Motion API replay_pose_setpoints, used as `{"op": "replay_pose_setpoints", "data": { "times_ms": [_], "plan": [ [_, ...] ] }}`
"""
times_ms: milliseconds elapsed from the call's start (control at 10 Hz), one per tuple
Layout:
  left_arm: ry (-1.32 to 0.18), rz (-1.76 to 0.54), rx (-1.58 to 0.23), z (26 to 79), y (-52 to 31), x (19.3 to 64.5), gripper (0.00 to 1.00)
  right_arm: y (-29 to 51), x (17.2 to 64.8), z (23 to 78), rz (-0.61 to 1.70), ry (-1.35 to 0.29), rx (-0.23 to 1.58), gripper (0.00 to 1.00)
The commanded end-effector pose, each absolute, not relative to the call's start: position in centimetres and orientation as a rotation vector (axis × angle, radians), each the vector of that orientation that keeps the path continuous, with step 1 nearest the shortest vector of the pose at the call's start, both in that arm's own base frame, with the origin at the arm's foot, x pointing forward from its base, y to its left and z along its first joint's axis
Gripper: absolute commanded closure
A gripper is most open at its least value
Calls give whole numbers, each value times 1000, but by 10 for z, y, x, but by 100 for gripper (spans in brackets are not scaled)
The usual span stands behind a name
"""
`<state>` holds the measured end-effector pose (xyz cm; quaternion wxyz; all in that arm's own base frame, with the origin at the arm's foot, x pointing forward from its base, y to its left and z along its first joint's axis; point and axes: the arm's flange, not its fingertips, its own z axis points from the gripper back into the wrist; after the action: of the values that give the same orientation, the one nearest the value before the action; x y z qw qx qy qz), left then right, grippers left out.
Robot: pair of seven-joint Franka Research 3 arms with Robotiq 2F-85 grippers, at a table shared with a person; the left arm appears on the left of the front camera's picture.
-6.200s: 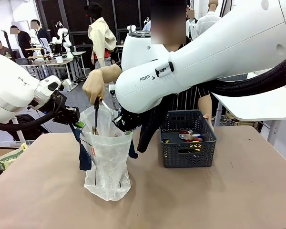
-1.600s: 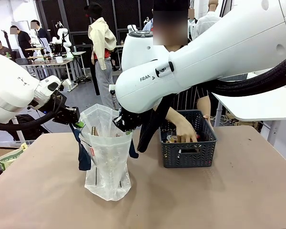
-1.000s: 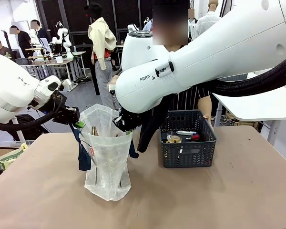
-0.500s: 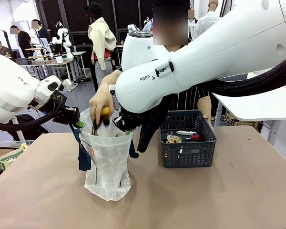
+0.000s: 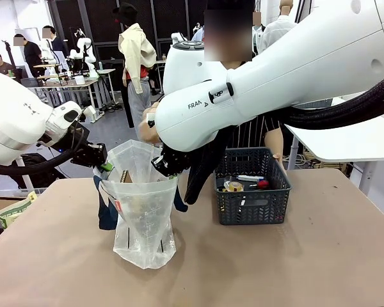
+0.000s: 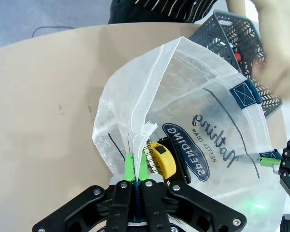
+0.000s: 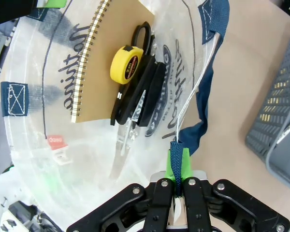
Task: Transfer purchased items from the store into the shopping bag.
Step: Move the Reusable shopping bag to the right side of the table.
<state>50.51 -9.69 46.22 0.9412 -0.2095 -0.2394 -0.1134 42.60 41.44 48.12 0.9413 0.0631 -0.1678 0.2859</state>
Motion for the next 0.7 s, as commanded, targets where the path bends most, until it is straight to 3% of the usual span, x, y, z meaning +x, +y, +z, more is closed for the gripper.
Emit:
{"op": "replay_pose_setpoints", "data": {
  "times_ms": [0, 600],
  "plan": [
    [-495, -229, -427, 464, -95, 503, 100, 413, 425, 483, 579, -344, 129, 100],
    [-495, -229, -427, 464, -95, 503, 100, 413, 425, 483, 579, -344, 129, 100]
  ]
}}
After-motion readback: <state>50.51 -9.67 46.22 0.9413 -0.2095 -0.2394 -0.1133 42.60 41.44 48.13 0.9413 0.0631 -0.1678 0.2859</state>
